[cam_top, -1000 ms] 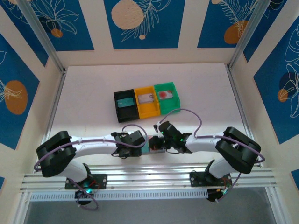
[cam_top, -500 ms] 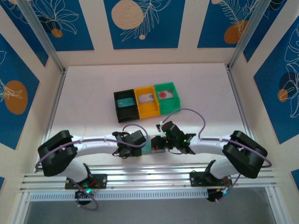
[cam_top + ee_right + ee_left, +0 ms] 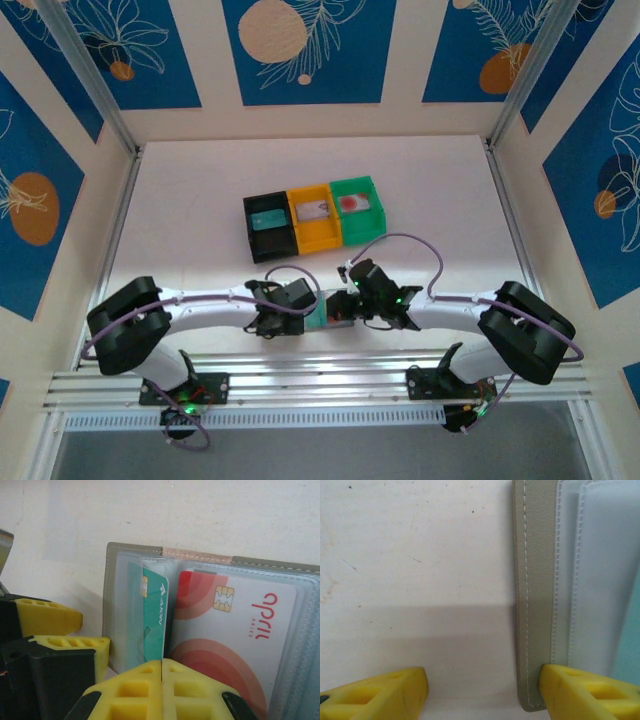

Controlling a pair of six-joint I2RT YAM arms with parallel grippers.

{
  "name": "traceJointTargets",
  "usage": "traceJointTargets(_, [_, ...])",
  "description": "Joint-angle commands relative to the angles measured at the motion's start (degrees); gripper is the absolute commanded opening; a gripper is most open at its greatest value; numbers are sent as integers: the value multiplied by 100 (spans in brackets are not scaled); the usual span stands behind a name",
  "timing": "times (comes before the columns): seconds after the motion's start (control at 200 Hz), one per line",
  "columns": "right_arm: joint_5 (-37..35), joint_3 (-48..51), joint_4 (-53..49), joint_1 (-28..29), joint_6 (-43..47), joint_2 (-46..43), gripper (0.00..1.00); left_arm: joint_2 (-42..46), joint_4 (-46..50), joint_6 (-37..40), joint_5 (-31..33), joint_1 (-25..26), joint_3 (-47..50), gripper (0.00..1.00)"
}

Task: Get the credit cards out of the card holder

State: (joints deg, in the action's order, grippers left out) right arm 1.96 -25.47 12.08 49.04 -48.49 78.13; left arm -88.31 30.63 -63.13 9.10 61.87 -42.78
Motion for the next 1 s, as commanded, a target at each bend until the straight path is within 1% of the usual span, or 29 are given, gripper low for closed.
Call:
traceJointTargets(0.0, [204, 57, 35, 0, 76, 69, 3, -852, -1250, -112, -811, 191, 366, 65])
traceJointTargets(0.195, [301, 70, 200, 27, 36, 276, 11, -1116, -1395, -176, -882, 290, 288, 64])
traceJointTargets(0.345, [298, 79, 286, 66, 32, 370, 13, -1240, -1462, -206, -906, 352, 236, 64])
traceJointTargets(0.475, [270, 79, 317, 95, 33, 385, 20, -1304, -1497, -215, -915, 380, 209, 64])
traceJointTargets(0.565, [255, 82, 349, 118, 25, 409, 22, -1351, -1537, -228, -928, 404, 200, 64])
traceJointTargets(0.765, [248, 79, 439, 146, 0, 534, 26, -1425, -1569, -242, -936, 436, 180, 64])
traceJointTargets(0.995, [297, 56, 628, 215, -32, 690, 26, -1486, -1620, -261, -945, 458, 183, 64])
